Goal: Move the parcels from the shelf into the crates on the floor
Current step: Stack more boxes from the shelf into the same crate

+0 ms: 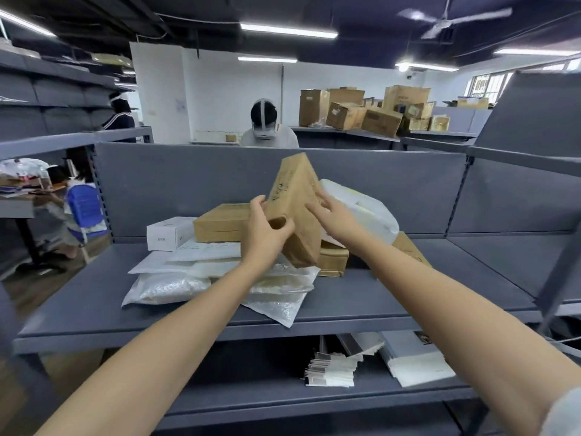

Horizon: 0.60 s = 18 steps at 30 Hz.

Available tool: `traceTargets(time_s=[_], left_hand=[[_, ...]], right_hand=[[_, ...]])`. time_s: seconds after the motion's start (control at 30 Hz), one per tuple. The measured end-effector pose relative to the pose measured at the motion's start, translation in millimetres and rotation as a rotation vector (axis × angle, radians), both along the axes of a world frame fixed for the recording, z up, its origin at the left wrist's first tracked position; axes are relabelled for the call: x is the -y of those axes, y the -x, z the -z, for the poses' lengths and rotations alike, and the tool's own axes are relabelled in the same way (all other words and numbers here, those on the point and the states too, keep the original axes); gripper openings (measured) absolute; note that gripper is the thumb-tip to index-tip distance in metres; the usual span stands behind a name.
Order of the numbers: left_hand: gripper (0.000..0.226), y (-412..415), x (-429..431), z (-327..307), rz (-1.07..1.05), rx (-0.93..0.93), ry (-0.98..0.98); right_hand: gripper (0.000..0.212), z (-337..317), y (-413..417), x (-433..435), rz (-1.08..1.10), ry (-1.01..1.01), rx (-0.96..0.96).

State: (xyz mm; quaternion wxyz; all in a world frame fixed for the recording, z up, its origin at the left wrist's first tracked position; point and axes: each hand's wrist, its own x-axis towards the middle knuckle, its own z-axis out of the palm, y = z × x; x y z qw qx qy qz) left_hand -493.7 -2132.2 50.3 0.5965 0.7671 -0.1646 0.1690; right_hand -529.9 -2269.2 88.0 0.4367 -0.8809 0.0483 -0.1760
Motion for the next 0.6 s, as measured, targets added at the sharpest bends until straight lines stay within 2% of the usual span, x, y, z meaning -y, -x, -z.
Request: traceTargets(time_s=[0.07,0.17,0.27,0.37,0.47,0.53,0.6], left_hand=[[0.073,16.6,3.2,7.2,-0.044,0.169,-0.176],[0.075,37.3,7.5,14.5,-0.174,0.375,-0.397],[0.085,50.8,7.2,18.6,-0.253,0.579,-0.459],[0.081,55.1,4.5,25.6,-0.246,0.764,-0.451],[0.063,57.0,-3.1,24.8,-0.052,0.769,-0.451],[0.061,57.2,-9.5,21.1,-0.024,0.671,-0.401],[0.062,53.7,-14.3,15.4,-0.063,0.497,-0.341]], right_hand=[[0.072,-8.4,4.4,-8.6,-0.029,-0.204,0.013],[0.082,-14.9,12.1,-19.5,-0.004,-0.218,0.081],[0.091,-14.6,17.3,-22.1,0.026,-0.258,0.158],[0.077,-16.2,25.4,-17.6,0.066,-0.252,0.206],[0.071,-13.7,37.5,-5.8,0.045,-0.164,0.237],[0.069,-8.8,46.6,2.4,-0.009,-0.201,0.235],[0.066,-4.0,55.0,9.9,-0.055,-0.261,0.240]])
